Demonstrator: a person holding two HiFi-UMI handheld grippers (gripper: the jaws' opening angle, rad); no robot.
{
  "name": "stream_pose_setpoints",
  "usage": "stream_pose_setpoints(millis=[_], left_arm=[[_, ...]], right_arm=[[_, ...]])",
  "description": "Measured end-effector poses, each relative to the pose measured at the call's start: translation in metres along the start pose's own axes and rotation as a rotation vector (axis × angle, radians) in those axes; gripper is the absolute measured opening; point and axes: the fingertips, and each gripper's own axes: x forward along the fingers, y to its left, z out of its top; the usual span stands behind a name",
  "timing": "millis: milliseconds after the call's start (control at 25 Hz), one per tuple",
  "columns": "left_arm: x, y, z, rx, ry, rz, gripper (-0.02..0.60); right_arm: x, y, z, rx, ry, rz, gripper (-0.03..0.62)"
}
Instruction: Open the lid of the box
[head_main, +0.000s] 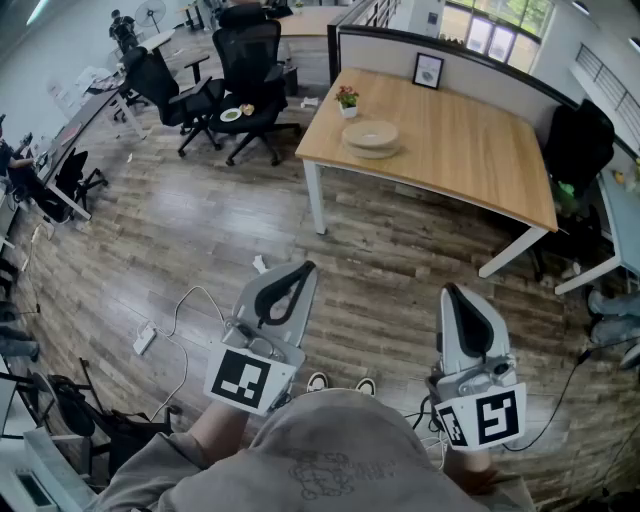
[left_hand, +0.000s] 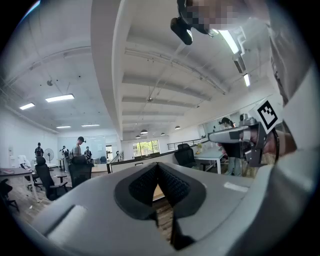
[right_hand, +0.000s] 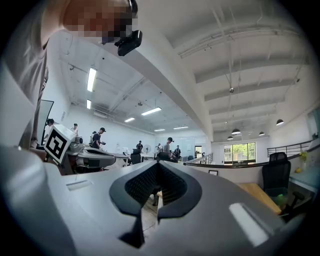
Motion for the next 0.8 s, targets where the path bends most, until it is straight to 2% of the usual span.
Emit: stream_pose_setpoints(millis=[120, 280, 360, 560, 640, 680, 720, 800], left_arm=[[0.001, 0.002, -0.001, 0.006, -0.002, 0.021, 0.000], [-0.005, -0.003, 0.012, 0.004, -0.088, 0.003, 0.000], [-0.007, -0.006, 0.014, 0.004, -0.106, 0.002, 0.000], [-0.003, -0.008, 0.001, -0.016, -0.051, 0.016, 0.000], [-0.001, -0.006, -0.002, -0.010, -0.031, 0.046, 0.002], [0.000, -0.004, -0.002, -0.006, -0.026, 0.067, 0.047], [0.002, -0.003, -0.003, -0.005, -0.024, 0.084, 0.139], [0.006, -0.004, -0.004, -0.014, -0.022, 0.098, 0.235]], right_arm=[[-0.004, -0.004, 0.002, 0.026, -0.025, -0.020, 0.011], [-0.009, -0.012, 0.004, 0.063, -0.053, -0.044, 0.011], [-0.012, -0.015, 0.005, 0.069, -0.059, -0.049, 0.011], [-0.015, -0.014, 0.003, 0.056, -0.049, -0.041, 0.011], [-0.015, -0.014, 0.001, 0.056, -0.041, -0.028, 0.011], [-0.015, -0.015, 0.000, 0.061, -0.038, -0.021, 0.014], [-0.015, -0.016, -0.002, 0.069, -0.035, -0.016, 0.031], [-0.015, -0.019, -0.006, 0.075, -0.027, -0.018, 0.194]])
